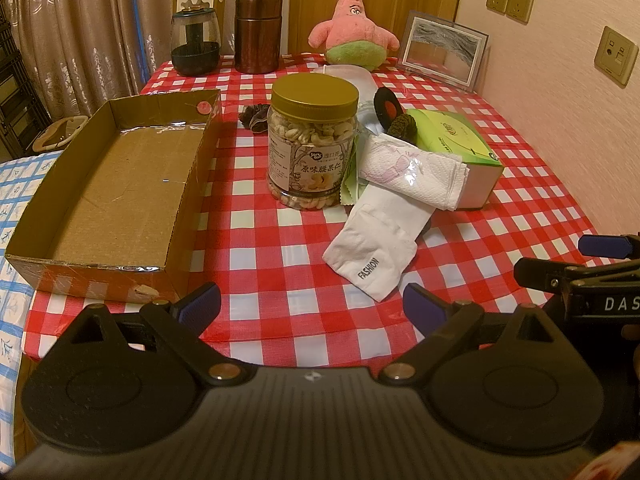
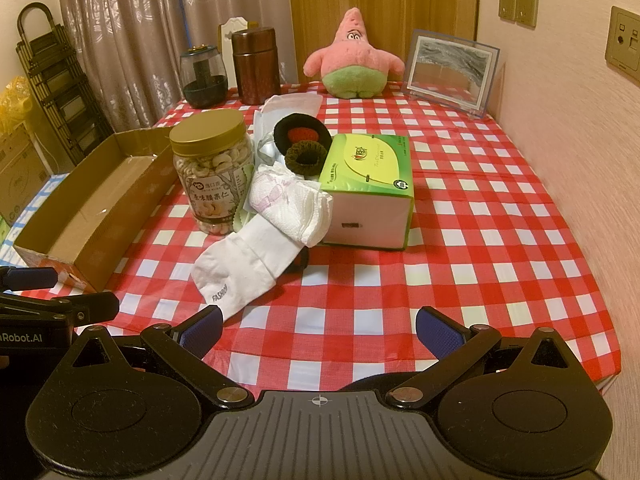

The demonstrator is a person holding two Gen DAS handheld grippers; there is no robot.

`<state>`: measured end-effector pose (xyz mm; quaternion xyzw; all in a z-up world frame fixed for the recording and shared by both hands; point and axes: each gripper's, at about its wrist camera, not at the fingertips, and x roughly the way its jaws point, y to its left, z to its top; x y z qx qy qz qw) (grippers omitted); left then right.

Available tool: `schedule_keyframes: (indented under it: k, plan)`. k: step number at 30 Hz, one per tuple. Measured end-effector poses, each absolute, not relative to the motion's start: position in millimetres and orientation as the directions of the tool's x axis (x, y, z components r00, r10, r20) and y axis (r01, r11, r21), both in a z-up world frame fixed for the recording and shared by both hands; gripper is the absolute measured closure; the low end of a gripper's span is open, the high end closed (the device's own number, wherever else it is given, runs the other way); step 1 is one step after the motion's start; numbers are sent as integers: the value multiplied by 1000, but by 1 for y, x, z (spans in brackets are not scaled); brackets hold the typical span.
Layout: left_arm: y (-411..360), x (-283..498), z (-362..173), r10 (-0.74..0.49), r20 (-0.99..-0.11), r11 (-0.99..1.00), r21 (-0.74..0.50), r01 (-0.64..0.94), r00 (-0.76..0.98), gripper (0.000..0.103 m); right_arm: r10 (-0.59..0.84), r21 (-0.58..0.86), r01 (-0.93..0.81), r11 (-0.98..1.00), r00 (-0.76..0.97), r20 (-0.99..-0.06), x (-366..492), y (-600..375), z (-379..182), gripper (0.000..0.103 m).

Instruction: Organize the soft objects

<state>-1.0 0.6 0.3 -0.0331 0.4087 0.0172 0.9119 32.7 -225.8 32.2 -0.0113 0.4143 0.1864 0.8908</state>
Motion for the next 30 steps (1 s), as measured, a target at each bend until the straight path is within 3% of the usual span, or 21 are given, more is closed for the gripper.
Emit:
schedule_keyframes:
  k: [18,30]
  plan:
    - [1,2,6,-6,-749,1000,-23,-17,663,6,301,68,-378,923,600,-741,35,-228,39,1]
    - [-10,54,-19,-154,-772,975,-19,220,616,6,327,-53,-521,852,607,-724,63,-219,28,1]
